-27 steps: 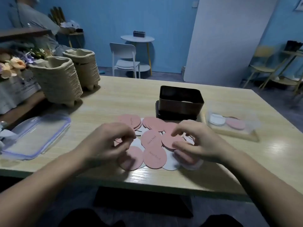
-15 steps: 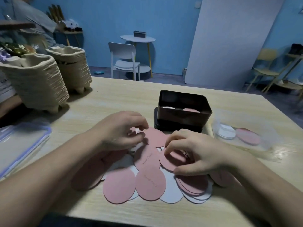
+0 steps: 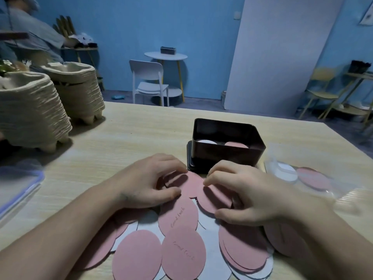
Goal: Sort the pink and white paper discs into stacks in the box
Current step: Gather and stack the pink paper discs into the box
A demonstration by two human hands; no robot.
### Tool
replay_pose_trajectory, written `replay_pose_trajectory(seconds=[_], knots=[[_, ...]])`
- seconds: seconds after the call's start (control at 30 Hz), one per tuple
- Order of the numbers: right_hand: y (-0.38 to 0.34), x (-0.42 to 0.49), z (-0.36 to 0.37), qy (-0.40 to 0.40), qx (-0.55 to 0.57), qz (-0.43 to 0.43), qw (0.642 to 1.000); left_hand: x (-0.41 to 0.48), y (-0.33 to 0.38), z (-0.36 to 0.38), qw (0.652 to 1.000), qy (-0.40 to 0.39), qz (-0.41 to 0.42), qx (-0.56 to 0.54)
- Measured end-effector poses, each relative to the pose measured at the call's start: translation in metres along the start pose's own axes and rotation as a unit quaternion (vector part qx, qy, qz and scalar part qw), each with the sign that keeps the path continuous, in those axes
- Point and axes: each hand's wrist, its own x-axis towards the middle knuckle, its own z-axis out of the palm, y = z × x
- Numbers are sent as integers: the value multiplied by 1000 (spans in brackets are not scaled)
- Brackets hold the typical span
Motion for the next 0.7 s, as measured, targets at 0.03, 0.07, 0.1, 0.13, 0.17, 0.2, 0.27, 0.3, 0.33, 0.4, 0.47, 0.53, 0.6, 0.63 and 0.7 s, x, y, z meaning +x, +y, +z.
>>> replay_pose_trajectory(seconds=[0.03, 0.07, 0.1, 0.13, 0.17, 0.2, 0.27, 0.3, 0.33, 0.4, 0.47, 0.53, 0.6, 0.63, 0.7], knots=[[2, -1, 3, 0, -3, 1, 1000, 1, 0, 0, 1000, -8, -2, -2], [3, -2, 5, 0, -7, 3, 1000, 2, -1, 1, 1000, -13, -4, -5], [4, -3, 6, 0, -10, 7, 1000, 3, -1, 1, 1000, -15, -7, -10], [5, -3, 7, -1, -11, 11, 1000, 3, -1, 1, 1000, -15, -9, -15], [5, -4, 7, -1, -9, 15, 1000, 4, -2, 1, 1000, -14, -11, -18], [5, -4, 7, -1, -4, 16, 1000, 4, -2, 2, 1000, -13, -13, -22], [6, -4, 8, 2, 3, 15, 1000, 3, -3, 3, 999, -10, -17, -29], [6, -4, 9, 5, 4, 14, 1000, 3, -4, 4, 999, -7, -19, -32], [7, -4, 10, 8, 4, 14, 1000, 3, -4, 3, 999, -3, -21, -34], [7, -5, 10, 15, 3, 20, 1000, 2, -5, 3, 999, 6, -28, -37], [8, -6, 10, 21, 0, 24, 999, 1, -4, 3, 999, 12, -32, -40], [8, -7, 9, 27, 2, 30, 999, 2, -2, 4, 999, 11, -29, -35], [8, -7, 9, 31, 2, 39, 999, 5, 1, 7, 999, 11, -31, -24], [8, -7, 9, 31, 0, 42, 999, 6, 2, 8, 999, 11, -35, -21], [8, -6, 9, 32, -4, 44, 999, 7, 2, 7, 999, 13, -38, -21]])
